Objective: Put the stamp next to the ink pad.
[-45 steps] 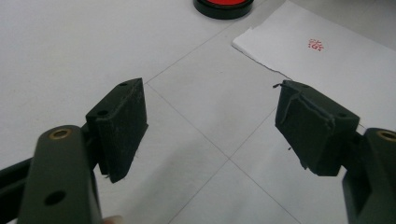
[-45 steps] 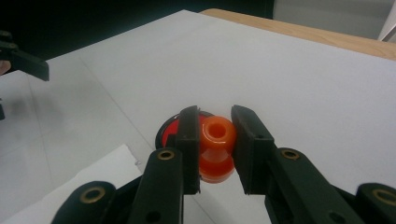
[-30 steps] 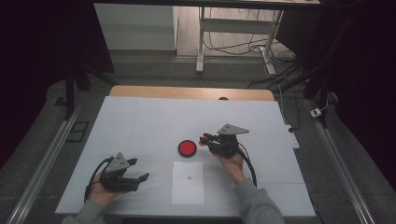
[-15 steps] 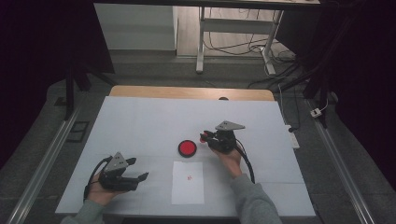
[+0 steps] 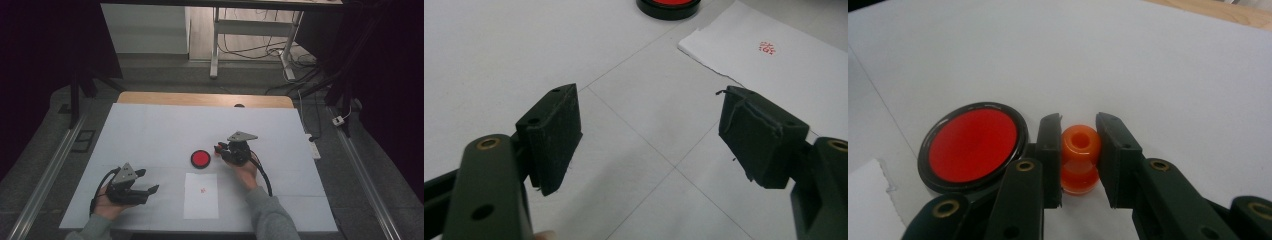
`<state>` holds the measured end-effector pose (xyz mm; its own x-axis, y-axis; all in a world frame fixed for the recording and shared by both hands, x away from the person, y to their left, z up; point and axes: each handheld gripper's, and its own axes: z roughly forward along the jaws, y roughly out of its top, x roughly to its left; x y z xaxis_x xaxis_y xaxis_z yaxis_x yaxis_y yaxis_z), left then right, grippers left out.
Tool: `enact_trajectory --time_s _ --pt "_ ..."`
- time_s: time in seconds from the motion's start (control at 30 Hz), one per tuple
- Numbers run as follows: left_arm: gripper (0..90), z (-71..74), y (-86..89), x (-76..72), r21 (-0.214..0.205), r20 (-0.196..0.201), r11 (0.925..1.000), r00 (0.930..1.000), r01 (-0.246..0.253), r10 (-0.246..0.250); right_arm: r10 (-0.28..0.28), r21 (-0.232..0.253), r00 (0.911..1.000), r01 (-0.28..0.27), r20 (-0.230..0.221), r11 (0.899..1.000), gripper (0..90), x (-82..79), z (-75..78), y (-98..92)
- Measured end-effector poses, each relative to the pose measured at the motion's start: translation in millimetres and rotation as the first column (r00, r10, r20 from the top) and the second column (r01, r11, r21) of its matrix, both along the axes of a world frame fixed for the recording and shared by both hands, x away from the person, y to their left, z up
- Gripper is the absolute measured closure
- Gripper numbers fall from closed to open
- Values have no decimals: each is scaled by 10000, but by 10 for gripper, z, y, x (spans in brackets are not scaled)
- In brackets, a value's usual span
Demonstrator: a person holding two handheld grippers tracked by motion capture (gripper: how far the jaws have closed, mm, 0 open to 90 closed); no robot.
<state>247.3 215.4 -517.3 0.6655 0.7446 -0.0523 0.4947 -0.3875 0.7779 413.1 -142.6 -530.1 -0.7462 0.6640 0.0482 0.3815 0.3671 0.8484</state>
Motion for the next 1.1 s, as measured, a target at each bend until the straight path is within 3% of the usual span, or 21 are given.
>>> enact_trajectory --time_s 0.23,0.33,0.47,0.73,1.1 --pt "249 -2 0 0 2 4 10000 10000 -2 2 41 -332 10000 -39 57 9994 706 -12 -22 30" --pt "249 0 0 -2 -6 14 10000 10000 9 -9 21 -474 10000 -20 34 9989 620 -12 -23 33" --pt "249 1 5 0 -14 23 10000 10000 -1 2 5 -59 9999 -5 -119 10000 514 -10 -9 -1" --pt "248 -5 19 6 -37 3 10000 10000 -76 76 135 468 9997 -125 -213 9988 486 -46 74 -75" --pt "247 -11 40 16 -67 -20 9998 9998 -204 204 488 506 9988 -485 -39 9975 455 -201 241 -221"
